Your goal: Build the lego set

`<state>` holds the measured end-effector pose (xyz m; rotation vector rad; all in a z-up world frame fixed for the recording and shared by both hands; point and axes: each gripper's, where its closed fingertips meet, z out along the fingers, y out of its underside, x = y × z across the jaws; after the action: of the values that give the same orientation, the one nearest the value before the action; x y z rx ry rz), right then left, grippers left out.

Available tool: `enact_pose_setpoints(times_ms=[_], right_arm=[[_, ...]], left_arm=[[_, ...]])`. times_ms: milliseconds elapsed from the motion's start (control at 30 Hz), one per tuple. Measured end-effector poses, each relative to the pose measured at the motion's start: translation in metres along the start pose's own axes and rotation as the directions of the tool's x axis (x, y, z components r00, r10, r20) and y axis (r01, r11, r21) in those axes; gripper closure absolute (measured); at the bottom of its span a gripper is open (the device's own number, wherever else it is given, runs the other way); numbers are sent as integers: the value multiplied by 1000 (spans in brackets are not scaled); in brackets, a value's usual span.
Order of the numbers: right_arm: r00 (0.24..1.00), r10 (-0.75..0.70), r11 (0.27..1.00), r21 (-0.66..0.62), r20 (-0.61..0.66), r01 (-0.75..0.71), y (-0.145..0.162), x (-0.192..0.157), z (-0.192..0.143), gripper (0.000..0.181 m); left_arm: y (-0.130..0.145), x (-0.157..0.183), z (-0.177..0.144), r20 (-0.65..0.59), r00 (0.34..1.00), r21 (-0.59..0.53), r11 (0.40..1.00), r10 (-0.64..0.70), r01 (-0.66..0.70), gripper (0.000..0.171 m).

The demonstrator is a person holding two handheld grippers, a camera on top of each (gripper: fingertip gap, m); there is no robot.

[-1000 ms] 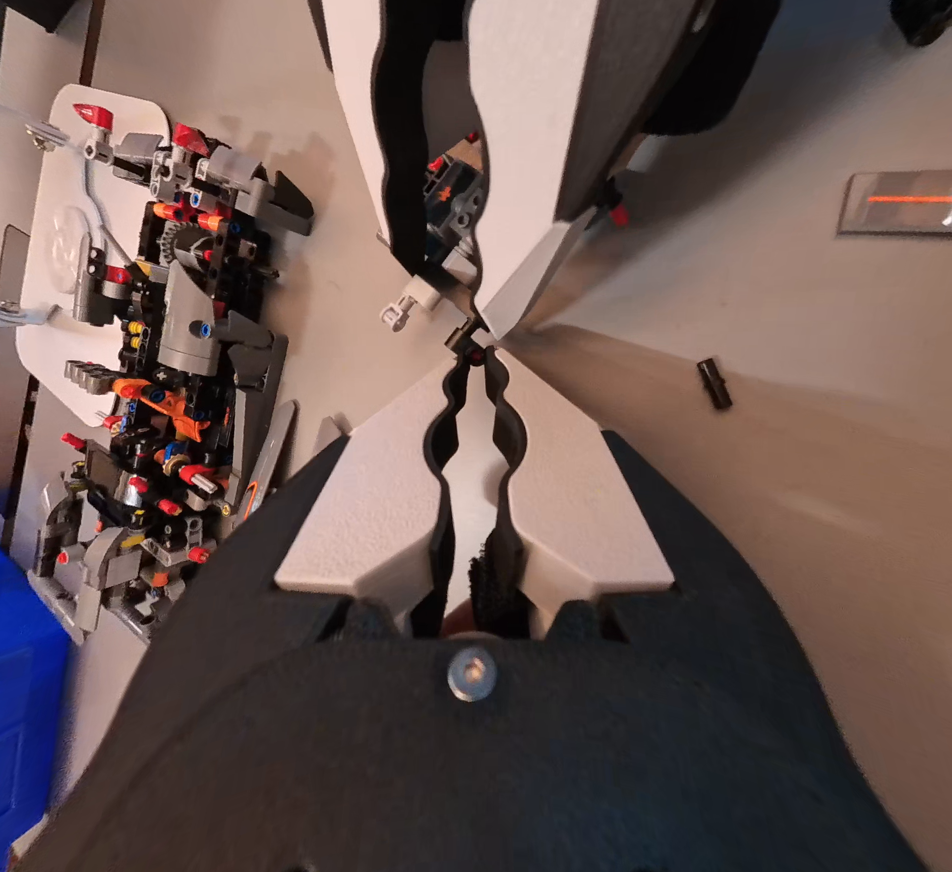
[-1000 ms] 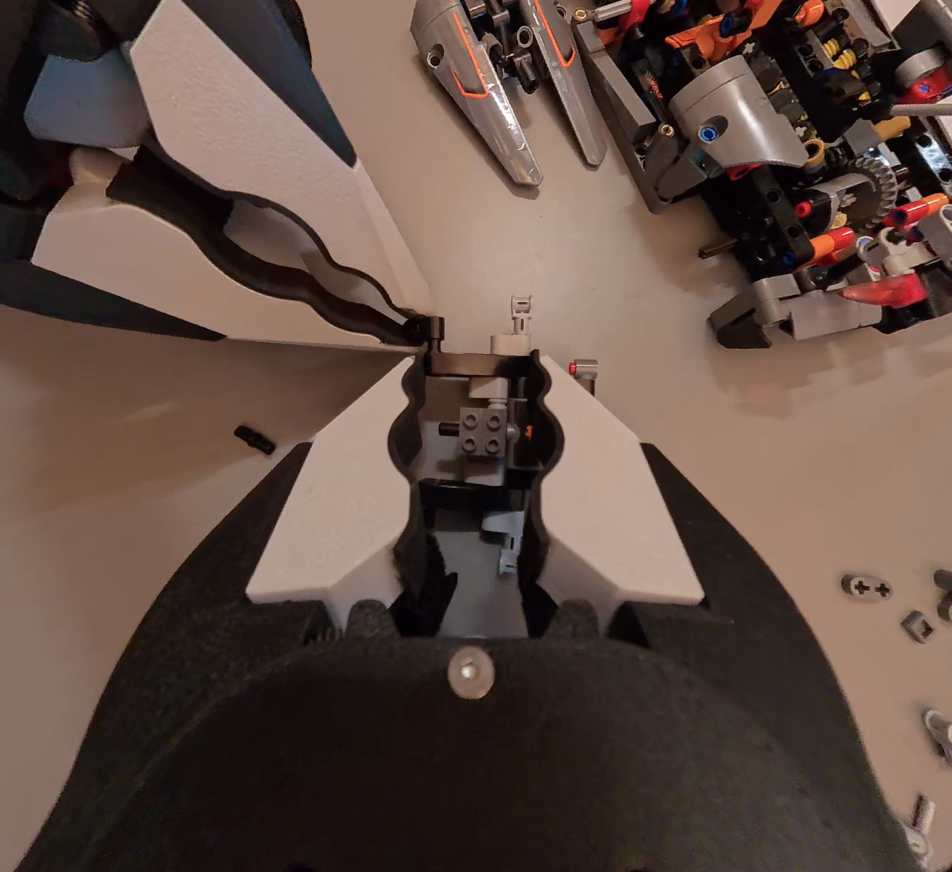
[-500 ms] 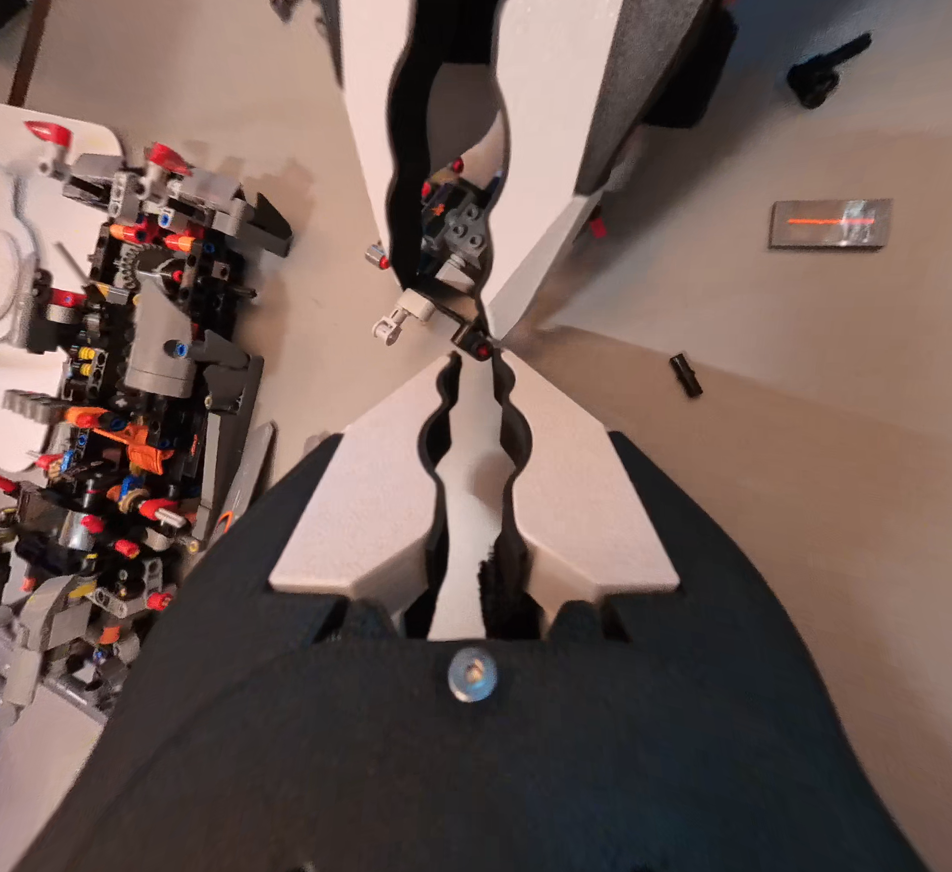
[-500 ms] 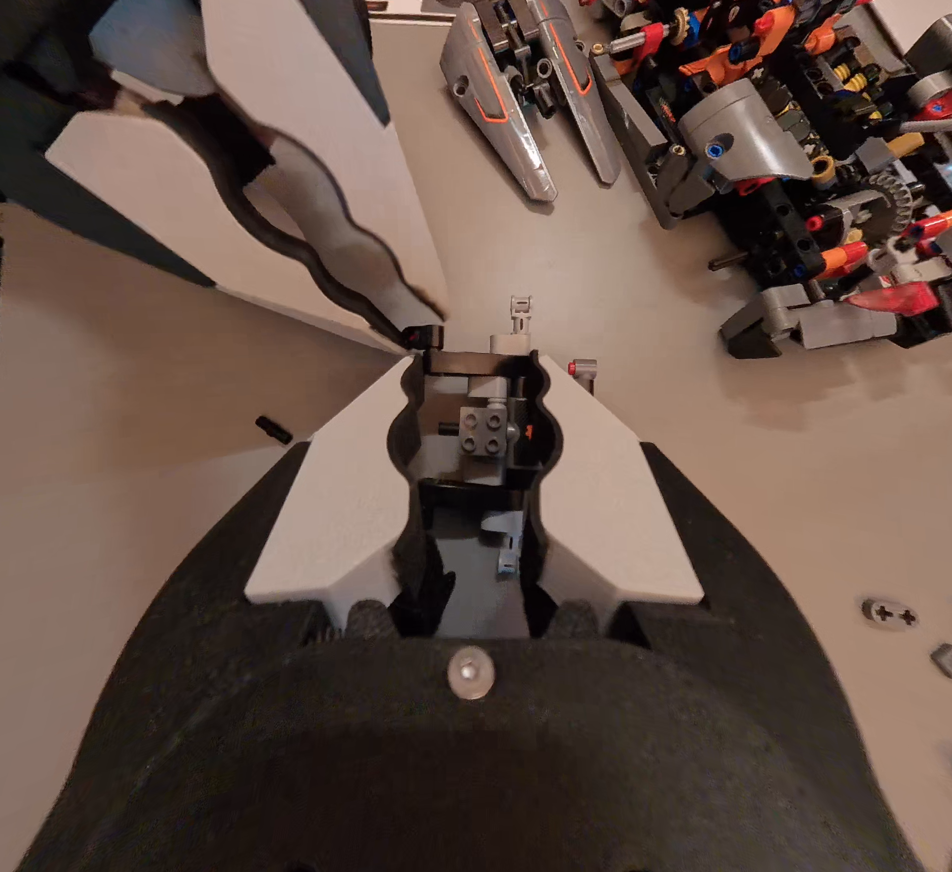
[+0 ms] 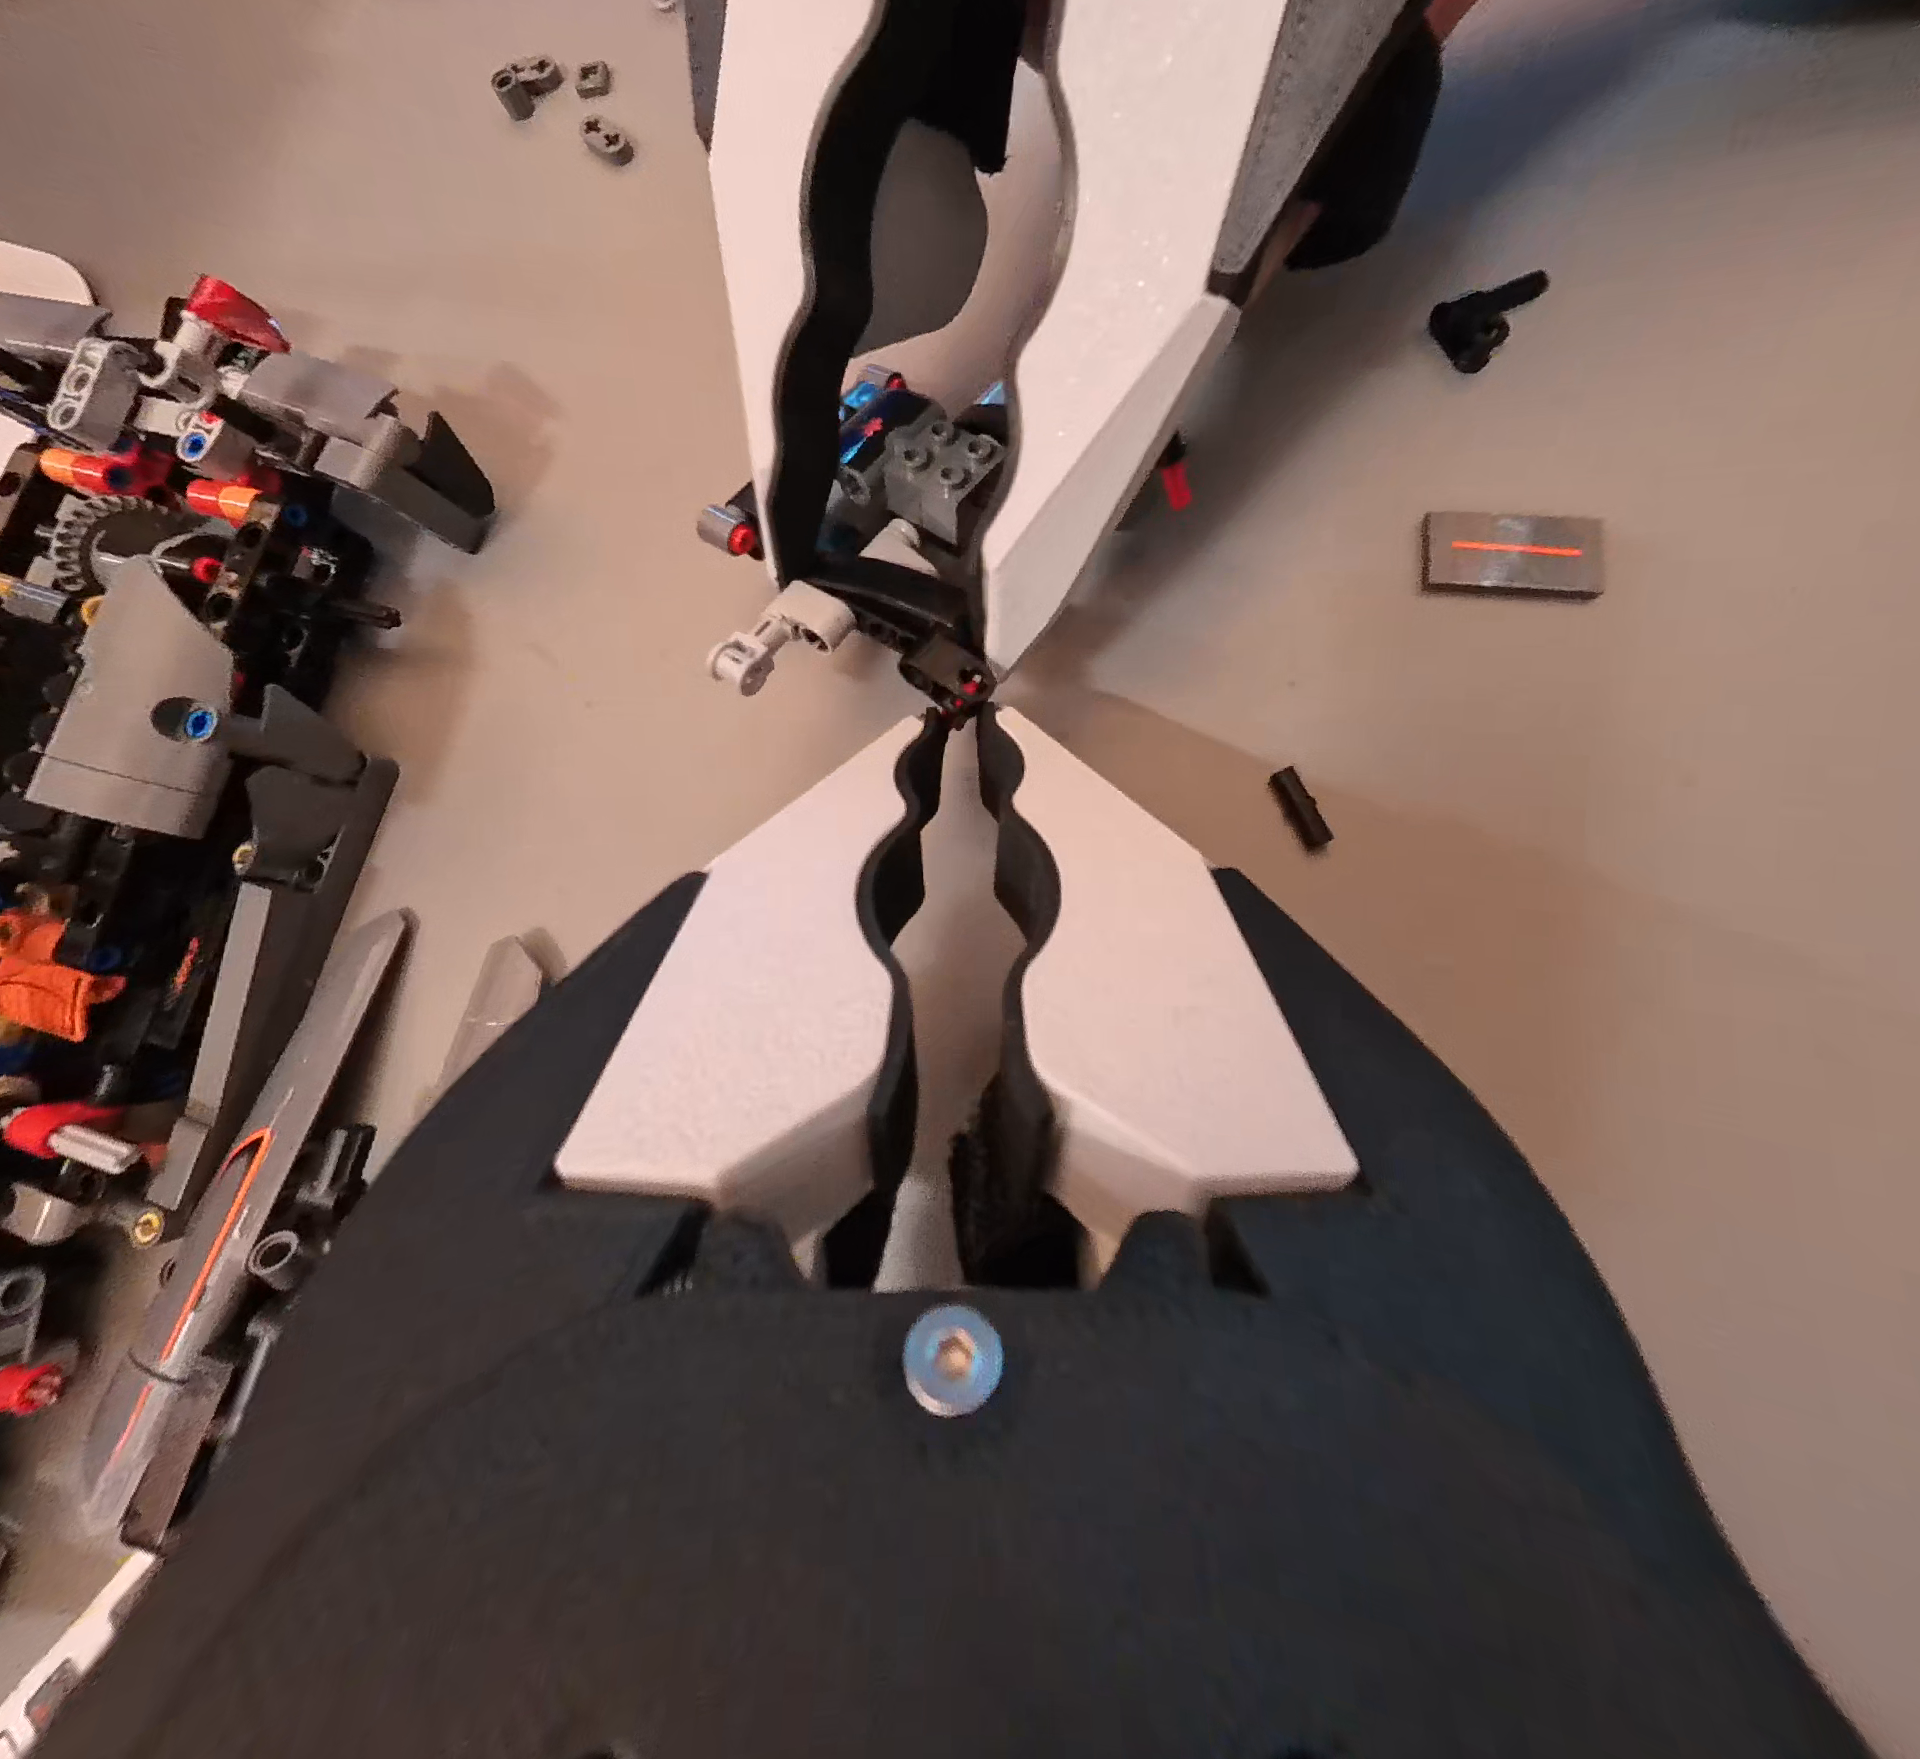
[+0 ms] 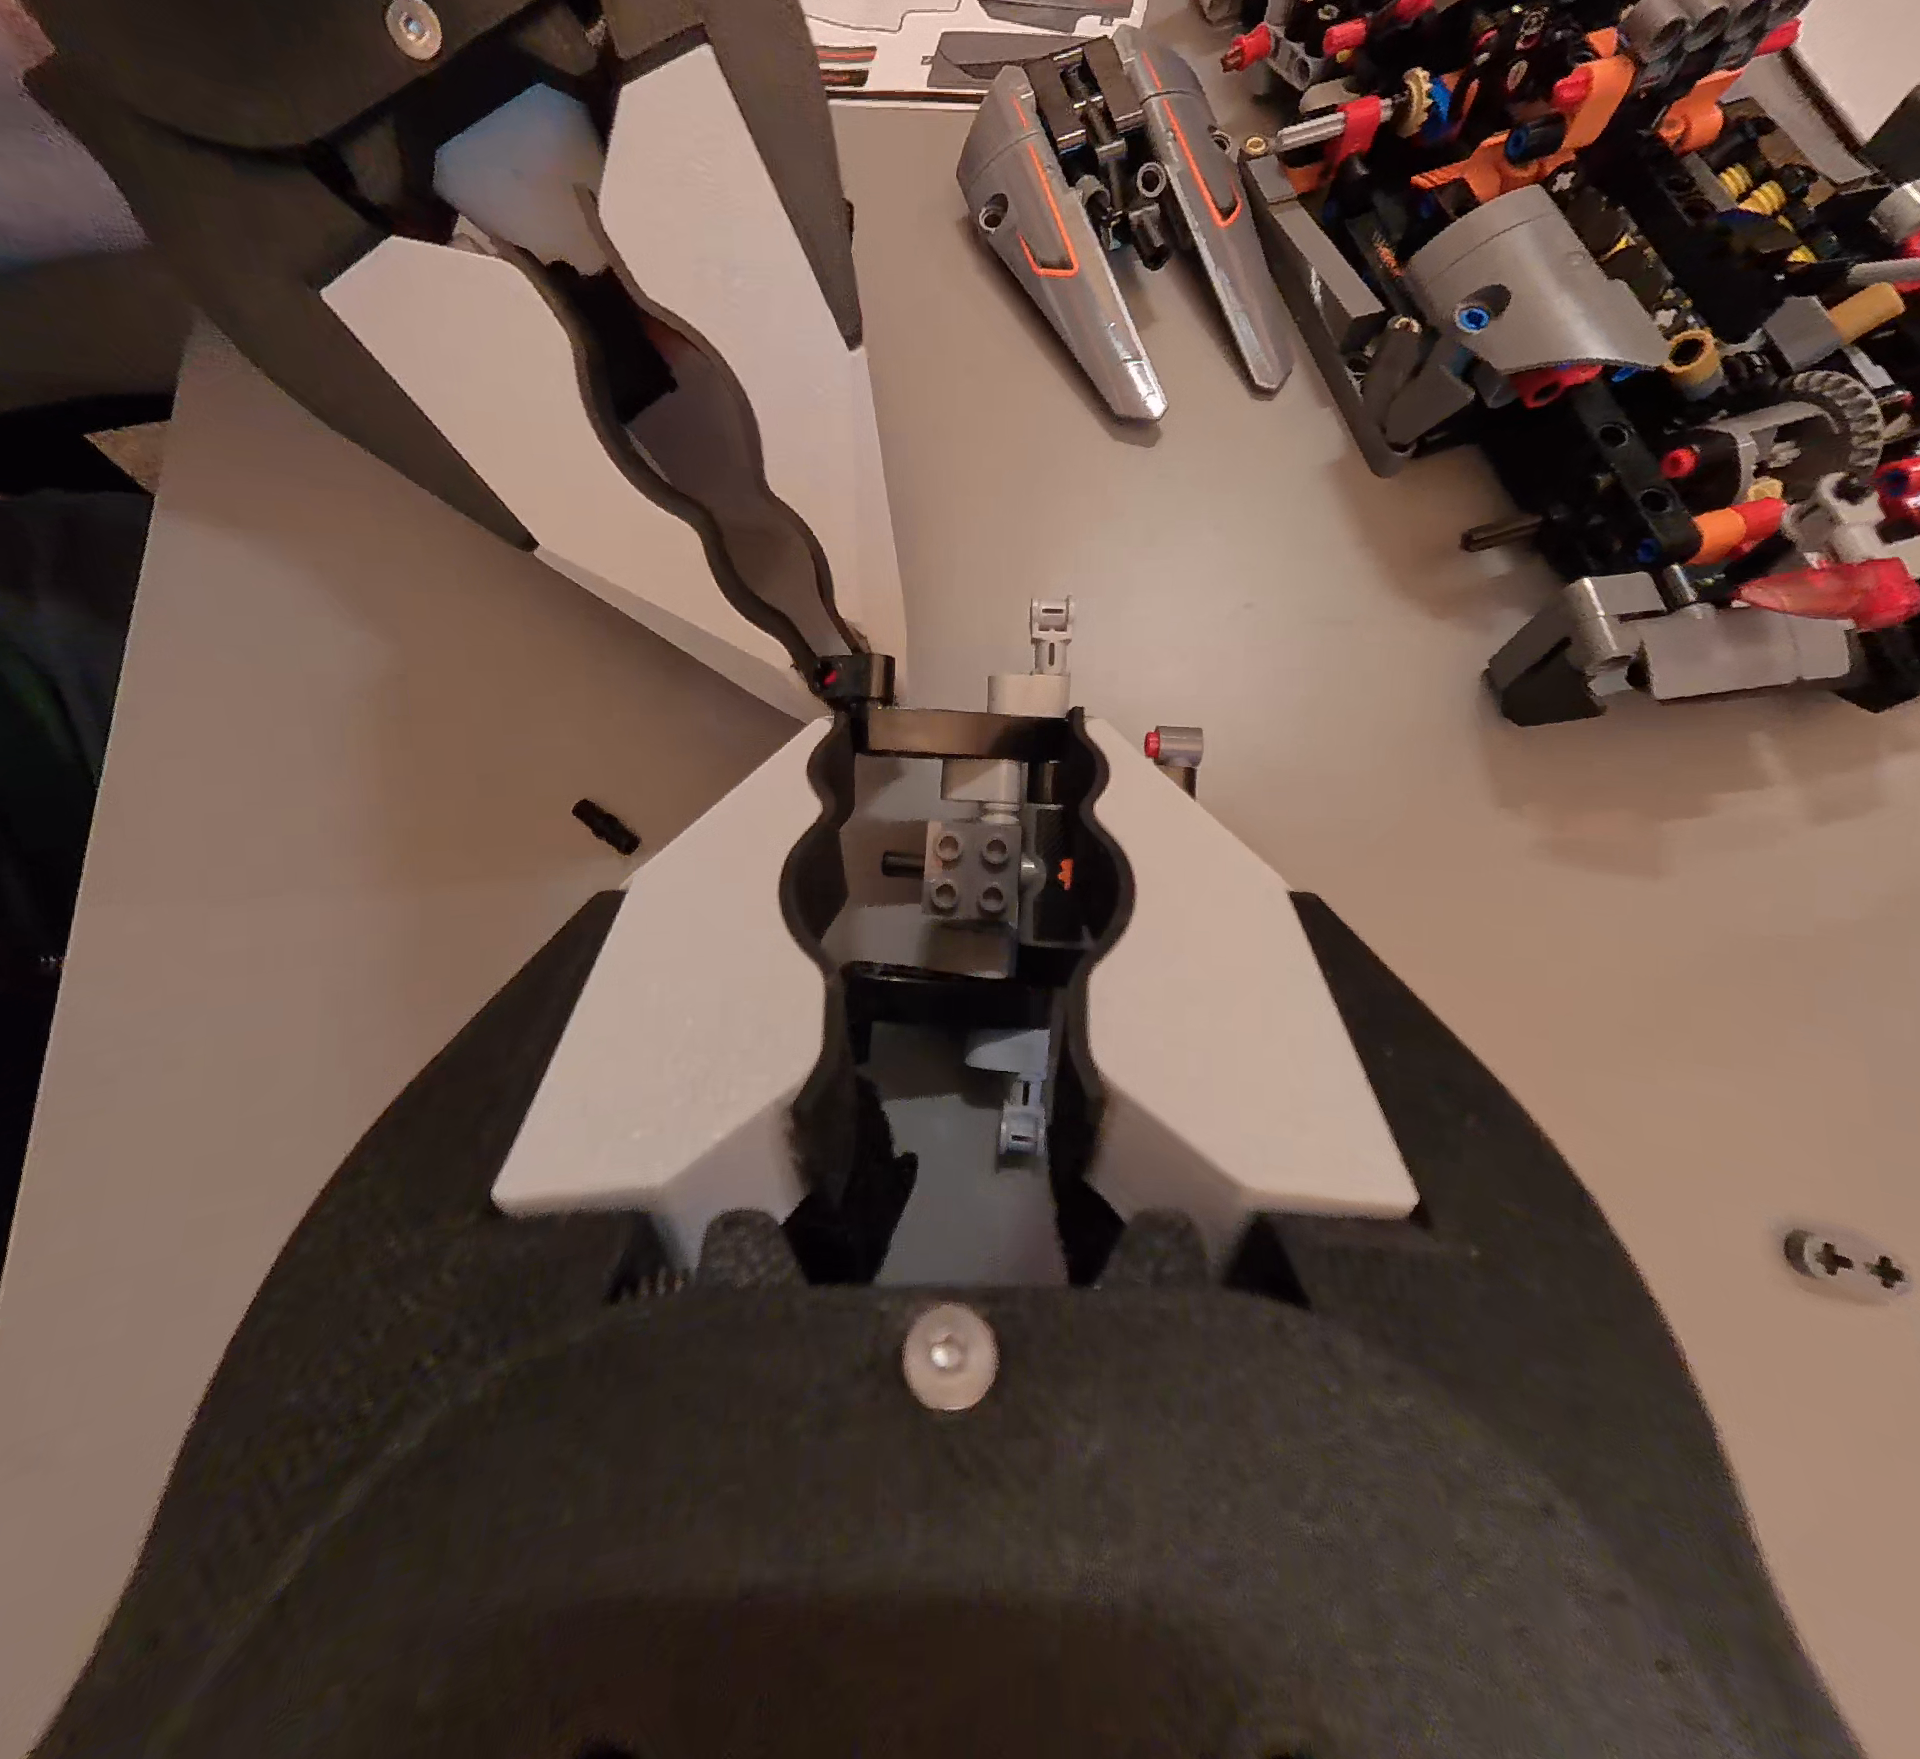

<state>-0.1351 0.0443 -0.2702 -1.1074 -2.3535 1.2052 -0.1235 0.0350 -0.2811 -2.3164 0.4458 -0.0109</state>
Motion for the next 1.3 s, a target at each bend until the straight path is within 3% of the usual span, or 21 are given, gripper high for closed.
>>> enact_pose_setpoints(times_ms=[433, 567, 733, 833, 1033, 1300], right_arm=[[979, -187, 977, -121, -83, 177, 9, -4, 9, 143], [978, -190, 976, -126, -85, 178, 10, -3, 9, 143], [978, -189, 976, -129, -85, 177, 10, -3, 9, 143], [978, -192, 975, -132, -83, 180, 11, -3, 9, 143], [978, -195, 975, -124, -71, 185, 10, -5, 9, 143], [980, -190, 976, -119, -56, 183, 10, -7, 11, 143]], left_arm=[[13, 16, 2, -224, 945, -88, 971, -238, 223, 168], [15, 11, 0, -159, 965, -55, 978, -210, 203, 161], [-1, 12, -10, -123, 987, 67, 992, -102, 110, 158], [2, 7, -6, -41, 999, 46, 999, -21, 23, 160], [-4, 7, -19, -13, 999, 108, 994, 32, -31, 156], [-3, 10, -14, 32, 989, 112, 983, 141, -144, 156]])
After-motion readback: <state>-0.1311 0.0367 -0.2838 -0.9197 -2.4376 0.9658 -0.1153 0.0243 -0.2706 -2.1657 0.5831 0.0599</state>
